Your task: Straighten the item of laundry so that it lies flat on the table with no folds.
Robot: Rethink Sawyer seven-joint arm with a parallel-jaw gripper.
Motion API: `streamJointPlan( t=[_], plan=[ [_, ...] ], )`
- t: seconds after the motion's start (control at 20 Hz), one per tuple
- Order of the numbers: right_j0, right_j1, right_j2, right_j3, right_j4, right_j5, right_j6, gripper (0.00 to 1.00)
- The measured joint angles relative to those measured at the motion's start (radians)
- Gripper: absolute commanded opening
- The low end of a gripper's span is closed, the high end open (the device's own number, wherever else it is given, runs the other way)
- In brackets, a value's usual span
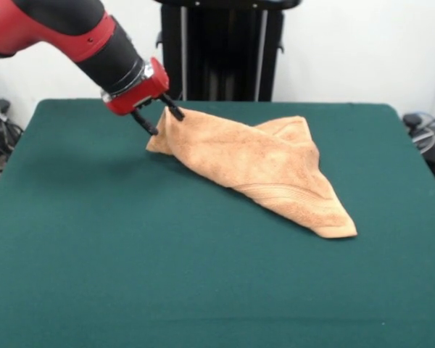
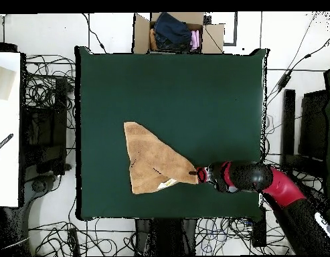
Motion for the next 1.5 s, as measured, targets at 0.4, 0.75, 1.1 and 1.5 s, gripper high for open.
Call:
streamJointPlan(
  t=[0.4,0.75,1.1,1.5],
  plan=[
    [0.000,-0.001,0.000,0.009,0.000,0.000,0.000,1.00],
    [0.000,-0.001,0.000,0.039,0.000,0.000,0.000,1.00],
    [0.010,-0.001,0.000,0.040,0.000,-0.003,0.000,1.00],
    [0.018,0.002,0.000,0.058,0.000,-0.063,0.000,1.00]
  ],
)
